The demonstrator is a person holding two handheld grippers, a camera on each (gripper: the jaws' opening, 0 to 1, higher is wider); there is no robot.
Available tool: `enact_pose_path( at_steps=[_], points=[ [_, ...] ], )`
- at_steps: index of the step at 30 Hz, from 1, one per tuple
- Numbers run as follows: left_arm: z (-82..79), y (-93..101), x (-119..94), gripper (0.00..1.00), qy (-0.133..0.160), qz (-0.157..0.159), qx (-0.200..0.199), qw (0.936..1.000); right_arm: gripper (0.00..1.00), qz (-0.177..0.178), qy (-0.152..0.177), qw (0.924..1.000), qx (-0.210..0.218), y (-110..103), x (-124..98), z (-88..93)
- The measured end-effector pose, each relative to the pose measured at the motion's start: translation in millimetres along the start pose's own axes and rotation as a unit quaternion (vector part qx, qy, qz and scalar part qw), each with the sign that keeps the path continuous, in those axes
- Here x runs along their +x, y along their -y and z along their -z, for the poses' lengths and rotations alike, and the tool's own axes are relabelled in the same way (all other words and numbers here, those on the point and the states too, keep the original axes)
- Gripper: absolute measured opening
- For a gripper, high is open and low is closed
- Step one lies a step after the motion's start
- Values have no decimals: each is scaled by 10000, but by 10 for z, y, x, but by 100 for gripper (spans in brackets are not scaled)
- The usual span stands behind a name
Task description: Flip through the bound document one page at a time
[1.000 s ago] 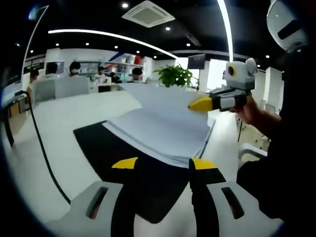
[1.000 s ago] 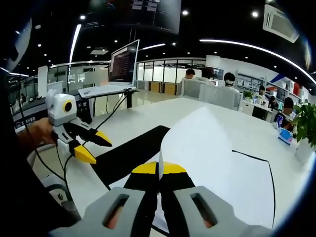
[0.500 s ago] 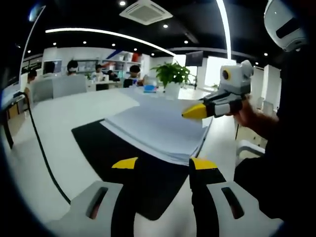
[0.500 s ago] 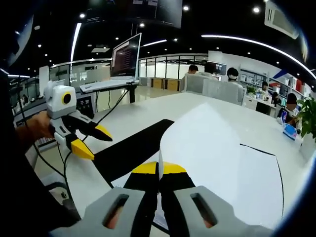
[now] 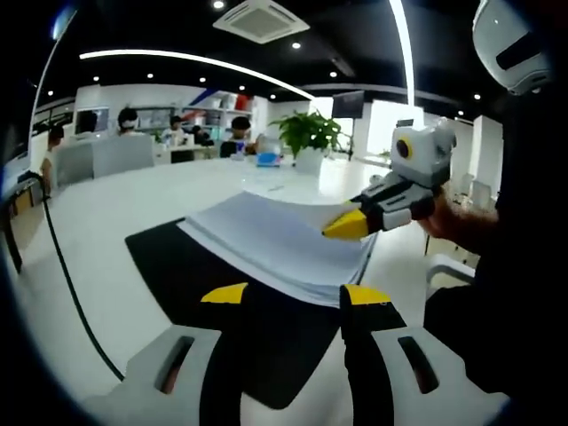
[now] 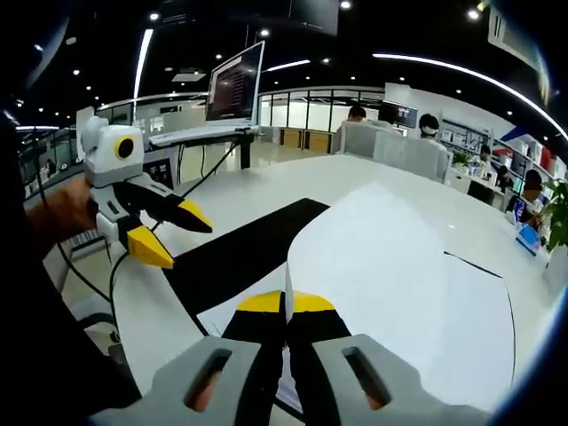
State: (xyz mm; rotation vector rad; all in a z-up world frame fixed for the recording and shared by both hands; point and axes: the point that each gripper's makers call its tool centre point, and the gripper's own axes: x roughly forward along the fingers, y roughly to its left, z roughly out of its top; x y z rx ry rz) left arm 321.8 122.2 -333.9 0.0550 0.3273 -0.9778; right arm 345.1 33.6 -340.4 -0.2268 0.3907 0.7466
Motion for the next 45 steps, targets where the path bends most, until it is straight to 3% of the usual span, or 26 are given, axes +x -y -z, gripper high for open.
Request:
enact_pose_path(
  at_steps=[13, 45],
  points=[
    [105, -13, 14, 42, -96, 5, -37, 9999, 2, -64, -205, 9998, 32, -26, 70, 121],
    [109, -13, 62, 41, -134, 6, -25, 9999, 2, -171, -419, 9990, 26, -44, 148, 290]
  ],
)
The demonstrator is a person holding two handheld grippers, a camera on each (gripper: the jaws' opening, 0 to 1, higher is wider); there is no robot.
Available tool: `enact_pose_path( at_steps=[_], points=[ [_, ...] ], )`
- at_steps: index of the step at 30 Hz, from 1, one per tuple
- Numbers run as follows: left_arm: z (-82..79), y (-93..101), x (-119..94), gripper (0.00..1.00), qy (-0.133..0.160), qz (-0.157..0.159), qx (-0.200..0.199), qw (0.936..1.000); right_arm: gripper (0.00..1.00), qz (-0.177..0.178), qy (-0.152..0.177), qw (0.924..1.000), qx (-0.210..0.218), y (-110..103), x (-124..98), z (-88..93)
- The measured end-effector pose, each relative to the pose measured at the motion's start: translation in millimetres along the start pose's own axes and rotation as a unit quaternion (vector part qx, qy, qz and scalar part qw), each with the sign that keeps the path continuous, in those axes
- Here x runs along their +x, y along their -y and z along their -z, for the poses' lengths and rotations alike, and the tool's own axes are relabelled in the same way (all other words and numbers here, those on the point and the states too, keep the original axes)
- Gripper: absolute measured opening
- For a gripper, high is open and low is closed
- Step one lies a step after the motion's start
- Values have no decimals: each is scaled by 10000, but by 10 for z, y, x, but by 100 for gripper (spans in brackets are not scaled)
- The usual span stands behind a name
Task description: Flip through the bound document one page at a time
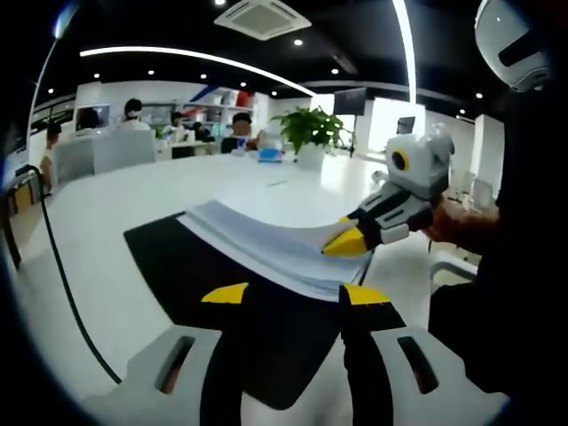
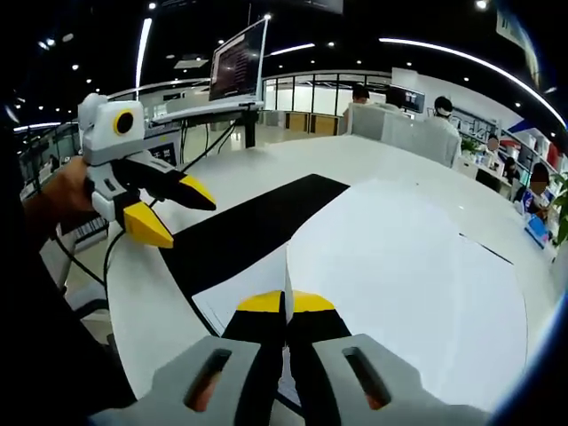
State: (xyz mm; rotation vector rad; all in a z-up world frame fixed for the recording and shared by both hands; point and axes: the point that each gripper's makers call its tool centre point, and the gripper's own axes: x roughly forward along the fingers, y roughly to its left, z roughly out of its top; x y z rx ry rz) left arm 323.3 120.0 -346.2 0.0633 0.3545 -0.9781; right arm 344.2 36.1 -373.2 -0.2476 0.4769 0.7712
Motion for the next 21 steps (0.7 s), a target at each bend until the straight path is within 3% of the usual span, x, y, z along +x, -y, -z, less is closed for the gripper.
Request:
enact_pose_path(
  at_steps=[14, 21],
  points=[
    [-16, -6, -28, 41, 13, -68, 7, 10000, 2, 6, -44, 10000, -70, -14, 19, 24],
    [49, 28, -7, 41, -17, -16, -44, 10000, 2, 39, -132, 9998, -127, -32, 43, 72]
  ],
)
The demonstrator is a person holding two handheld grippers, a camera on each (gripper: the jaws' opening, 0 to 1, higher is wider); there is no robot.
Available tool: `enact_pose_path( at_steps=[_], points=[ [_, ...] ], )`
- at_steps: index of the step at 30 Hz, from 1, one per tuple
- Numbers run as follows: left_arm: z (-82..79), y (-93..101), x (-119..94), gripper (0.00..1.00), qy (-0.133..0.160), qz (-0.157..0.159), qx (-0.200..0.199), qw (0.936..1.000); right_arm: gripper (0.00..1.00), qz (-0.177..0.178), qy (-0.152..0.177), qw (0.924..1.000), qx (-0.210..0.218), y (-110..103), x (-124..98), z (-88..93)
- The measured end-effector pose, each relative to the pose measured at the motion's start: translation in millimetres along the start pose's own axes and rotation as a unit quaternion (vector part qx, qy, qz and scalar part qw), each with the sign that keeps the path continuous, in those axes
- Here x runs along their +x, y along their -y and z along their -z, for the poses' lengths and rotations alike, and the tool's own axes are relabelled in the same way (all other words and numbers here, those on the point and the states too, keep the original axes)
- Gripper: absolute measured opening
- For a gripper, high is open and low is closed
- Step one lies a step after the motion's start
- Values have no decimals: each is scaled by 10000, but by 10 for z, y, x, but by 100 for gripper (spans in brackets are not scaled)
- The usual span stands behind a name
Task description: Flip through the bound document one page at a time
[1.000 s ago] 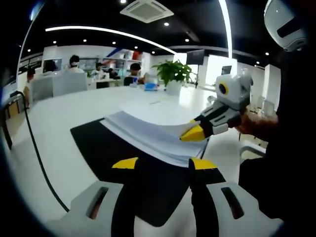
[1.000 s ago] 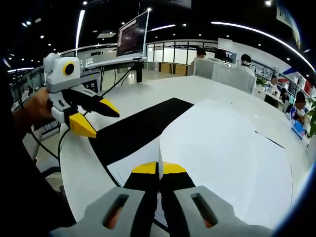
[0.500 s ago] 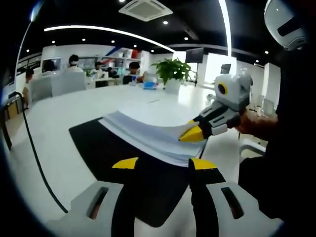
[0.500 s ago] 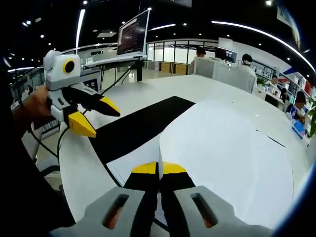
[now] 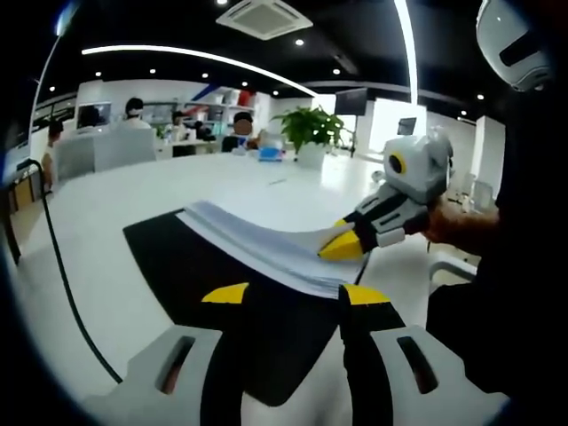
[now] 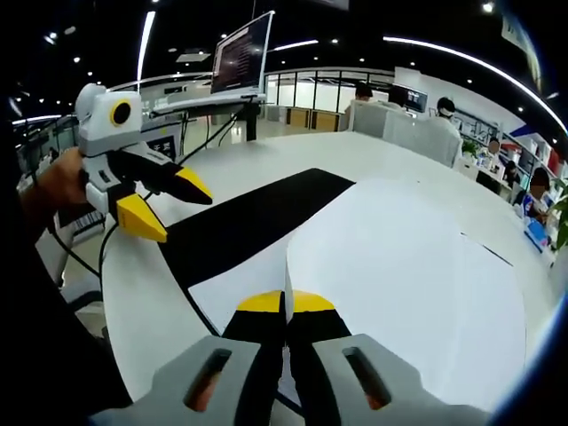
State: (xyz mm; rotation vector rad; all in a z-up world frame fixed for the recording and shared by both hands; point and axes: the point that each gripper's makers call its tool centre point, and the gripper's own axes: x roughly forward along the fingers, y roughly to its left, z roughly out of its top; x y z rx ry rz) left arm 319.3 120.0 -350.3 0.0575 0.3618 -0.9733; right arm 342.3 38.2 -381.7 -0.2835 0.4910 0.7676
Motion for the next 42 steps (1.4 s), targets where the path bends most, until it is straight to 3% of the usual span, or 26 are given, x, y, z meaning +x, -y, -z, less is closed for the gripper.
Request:
enact_pose_path(
  at_steps=[14, 20, 25, 30, 32, 34, 42],
  points=[
    [-44, 51, 30, 41, 3, 78, 56, 10000, 2, -6, -81, 10000, -25, -2, 35, 82],
    [-17, 62, 51, 40, -51, 57, 86, 9999, 2, 0, -119, 9997, -230, -19, 41, 82],
    [-108, 61, 62, 39, 51, 28, 133, 9999, 3, 95, -60, 9992, -375, -14, 34, 86],
    [-174, 83, 82, 38, 97, 85, 216, 9997, 6, -156, 32, 9997, 208, -21, 35, 87],
    [-180, 77, 96, 38, 110, 62, 238, 9996, 11, -370, 71, 9967, 721, -49, 30, 84],
    [-179, 85, 116, 38, 103, 80, 225, 9997, 15, -539, 135, 9937, 969, -74, 21, 69],
    [-189, 171, 200, 38, 138, 193, 196, 9995, 23, -714, 164, 9929, 939, -120, 9, 61]
  ],
)
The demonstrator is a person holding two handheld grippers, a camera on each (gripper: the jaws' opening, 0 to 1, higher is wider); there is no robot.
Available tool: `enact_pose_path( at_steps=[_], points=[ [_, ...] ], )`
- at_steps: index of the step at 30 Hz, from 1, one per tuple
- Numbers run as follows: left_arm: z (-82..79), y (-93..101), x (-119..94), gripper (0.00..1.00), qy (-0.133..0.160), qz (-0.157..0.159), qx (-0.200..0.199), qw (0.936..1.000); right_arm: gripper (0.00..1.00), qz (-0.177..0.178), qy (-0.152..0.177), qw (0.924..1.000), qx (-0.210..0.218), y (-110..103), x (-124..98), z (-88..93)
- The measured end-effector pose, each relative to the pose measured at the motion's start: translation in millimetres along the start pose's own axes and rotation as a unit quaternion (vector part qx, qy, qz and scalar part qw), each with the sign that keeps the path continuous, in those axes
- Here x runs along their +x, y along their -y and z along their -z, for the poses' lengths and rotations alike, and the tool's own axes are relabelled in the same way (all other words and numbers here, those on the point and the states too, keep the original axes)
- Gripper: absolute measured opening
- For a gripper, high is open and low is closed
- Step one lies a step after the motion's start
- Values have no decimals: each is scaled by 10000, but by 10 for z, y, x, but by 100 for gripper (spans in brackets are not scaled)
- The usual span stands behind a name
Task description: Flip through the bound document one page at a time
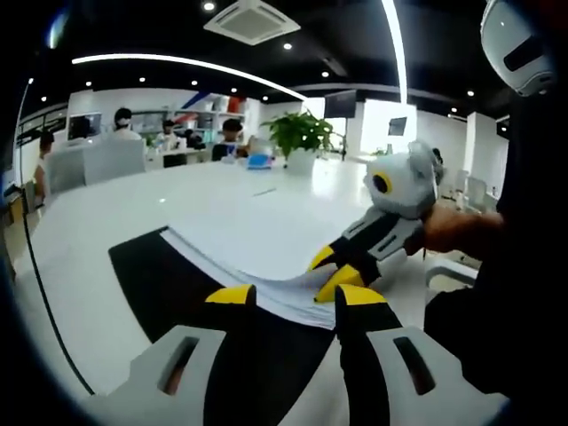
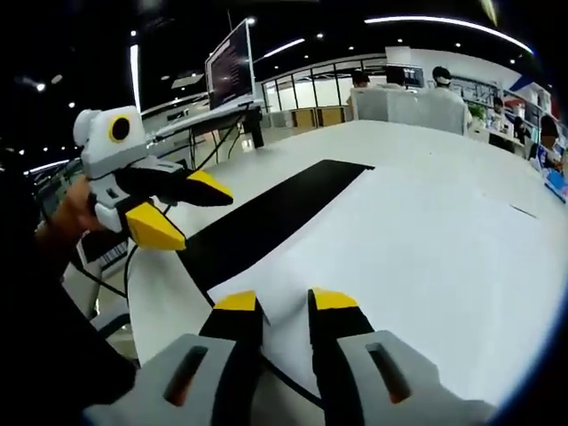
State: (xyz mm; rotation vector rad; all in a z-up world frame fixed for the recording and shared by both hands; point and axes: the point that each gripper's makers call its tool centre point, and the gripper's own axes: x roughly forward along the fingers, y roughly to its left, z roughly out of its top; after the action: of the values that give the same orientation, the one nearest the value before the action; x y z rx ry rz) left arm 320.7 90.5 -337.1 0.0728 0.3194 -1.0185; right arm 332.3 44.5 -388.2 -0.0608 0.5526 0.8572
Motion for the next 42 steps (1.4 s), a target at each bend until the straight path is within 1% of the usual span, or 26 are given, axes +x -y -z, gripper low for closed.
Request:
enact_pose_path(
  at_steps=[4, 9, 15, 26, 30, 34, 37, 40, 42],
  points=[
    [-2, 26, 11, 38, -31, 59, 14, 10000, 25, -76, 32, 10000, 13, -21, -2, -3],
    [-6, 2, -10, 38, -65, 8, 22, 10000, 26, -133, 93, 9999, 15, -36, -9, -2],
    [39, 3, -15, 37, -99, -40, -47, 9999, 34, -344, 164, 9991, 185, -97, -23, -14],
    [52, 61, 12, 37, -132, -16, -69, 9999, 44, -674, 175, 9976, 45, -197, -39, -4],
    [47, 70, 37, 37, -116, -18, -99, 9999, 51, -821, 166, 9965, -38, -269, -50, 3],
    [33, 85, 66, 37, -106, 39, -117, 9999, 57, -885, 152, 9958, -154, -315, -53, 15],
    [20, 79, 77, 37, -96, 57, -128, 9999, 61, -925, 138, 9955, -162, -336, -56, 16],
    [5, 29, 73, 37, -60, -7, -168, 9998, 63, -977, 110, 9951, -130, -357, -59, 14],
    [-9, 12, 80, 37, -15, -23, -205, 9998, 65, -1036, 65, 9944, -192, -370, -63, 22]
  ],
)
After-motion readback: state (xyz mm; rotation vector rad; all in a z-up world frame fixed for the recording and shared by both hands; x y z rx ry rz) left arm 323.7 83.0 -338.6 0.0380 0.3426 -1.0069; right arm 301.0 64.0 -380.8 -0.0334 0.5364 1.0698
